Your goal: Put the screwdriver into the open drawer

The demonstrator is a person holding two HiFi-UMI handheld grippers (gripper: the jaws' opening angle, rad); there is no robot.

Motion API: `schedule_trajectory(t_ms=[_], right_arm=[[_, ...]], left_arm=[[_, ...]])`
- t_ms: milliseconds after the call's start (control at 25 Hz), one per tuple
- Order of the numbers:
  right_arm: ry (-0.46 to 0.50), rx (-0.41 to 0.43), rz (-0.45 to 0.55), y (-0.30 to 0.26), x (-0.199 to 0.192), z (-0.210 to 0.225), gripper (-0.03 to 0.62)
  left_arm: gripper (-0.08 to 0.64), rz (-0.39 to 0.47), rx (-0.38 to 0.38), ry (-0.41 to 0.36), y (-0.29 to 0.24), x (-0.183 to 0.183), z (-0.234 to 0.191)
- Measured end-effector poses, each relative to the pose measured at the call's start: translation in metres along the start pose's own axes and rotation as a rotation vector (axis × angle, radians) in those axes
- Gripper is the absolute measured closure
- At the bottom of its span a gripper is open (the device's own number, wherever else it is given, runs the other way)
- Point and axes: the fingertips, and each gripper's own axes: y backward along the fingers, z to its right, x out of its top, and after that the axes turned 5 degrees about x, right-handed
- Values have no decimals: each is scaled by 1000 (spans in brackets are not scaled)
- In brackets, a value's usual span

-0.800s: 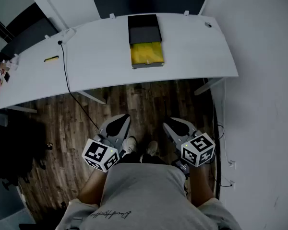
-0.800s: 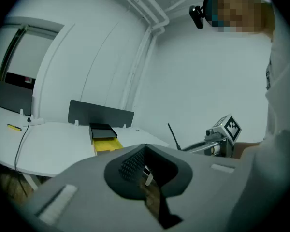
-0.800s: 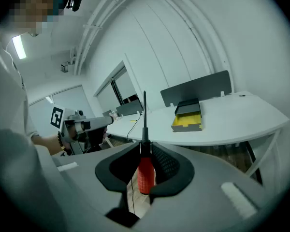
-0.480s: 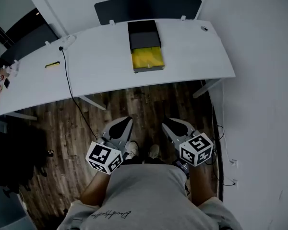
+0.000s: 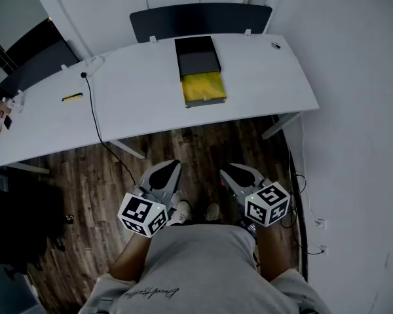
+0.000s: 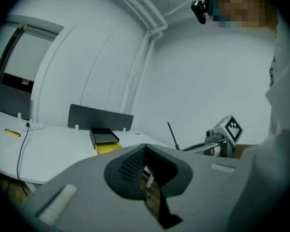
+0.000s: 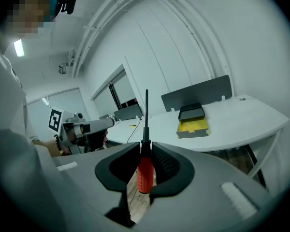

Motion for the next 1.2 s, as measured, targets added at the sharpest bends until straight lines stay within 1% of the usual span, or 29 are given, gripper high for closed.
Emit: schedule_trajectory(t_ms=[240, 400, 640, 840, 1200], right_arm=[[7, -15, 3, -17, 3, -4, 500], [31, -24, -3, -34, 8, -10, 502], [56, -66, 18, -44, 20, -19, 502], [57, -96, 14, -44, 21, -13, 503], [44, -86, 24, -47, 22, -9, 500]], left_arm=[[560, -11, -19, -16, 1, -2, -16], [560, -18, -46, -8, 5, -2, -27], [560, -6, -80, -32, 10, 4, -41], [560, -7, -82, -32, 13, 3, -50], [560, -12, -90, -44, 9, 1, -56]])
